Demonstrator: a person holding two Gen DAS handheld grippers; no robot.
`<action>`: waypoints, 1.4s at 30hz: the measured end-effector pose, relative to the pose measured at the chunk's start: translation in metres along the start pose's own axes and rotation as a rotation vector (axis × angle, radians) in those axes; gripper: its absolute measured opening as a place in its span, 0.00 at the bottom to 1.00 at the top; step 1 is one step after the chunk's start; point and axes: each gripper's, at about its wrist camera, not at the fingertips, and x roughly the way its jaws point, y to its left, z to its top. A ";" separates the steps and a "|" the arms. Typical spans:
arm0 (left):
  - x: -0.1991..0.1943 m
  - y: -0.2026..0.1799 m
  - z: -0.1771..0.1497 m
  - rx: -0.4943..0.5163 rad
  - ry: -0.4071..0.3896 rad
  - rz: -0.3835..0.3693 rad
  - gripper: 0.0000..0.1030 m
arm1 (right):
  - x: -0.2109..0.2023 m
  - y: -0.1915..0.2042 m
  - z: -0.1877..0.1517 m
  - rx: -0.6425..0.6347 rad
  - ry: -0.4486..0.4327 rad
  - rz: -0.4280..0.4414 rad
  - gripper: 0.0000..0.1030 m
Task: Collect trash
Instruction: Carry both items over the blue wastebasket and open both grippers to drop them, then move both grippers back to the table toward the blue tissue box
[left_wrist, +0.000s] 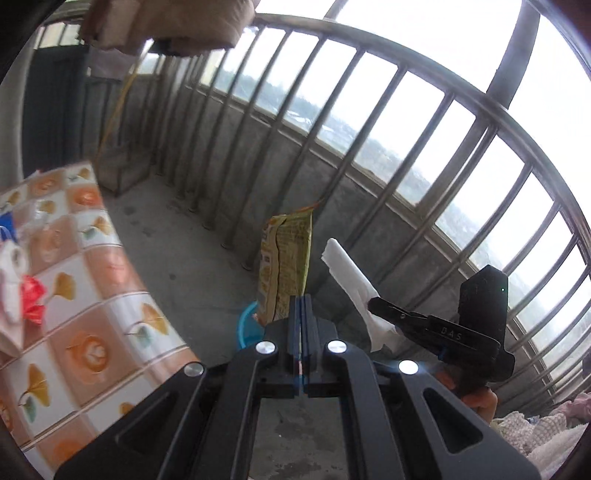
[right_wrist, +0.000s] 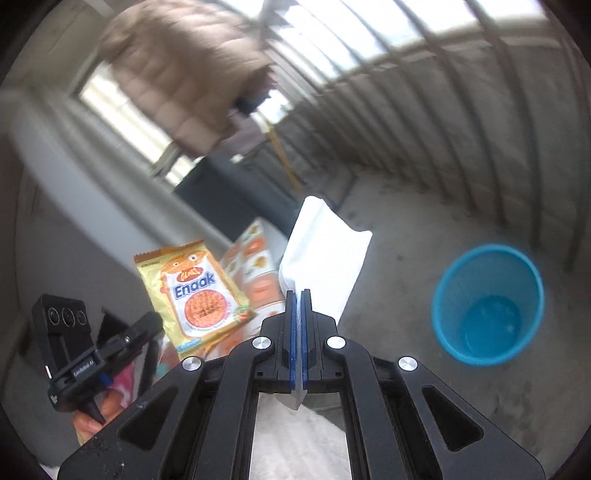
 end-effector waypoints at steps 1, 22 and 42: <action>0.024 -0.004 0.003 0.002 0.040 -0.008 0.00 | 0.001 -0.016 0.002 0.050 0.006 -0.014 0.01; 0.352 0.004 -0.014 -0.018 0.483 0.074 0.24 | 0.091 -0.284 0.019 0.579 0.095 -0.156 0.43; 0.092 -0.016 -0.017 0.083 0.106 0.144 0.62 | 0.021 -0.092 0.025 -0.076 -0.119 -0.395 0.90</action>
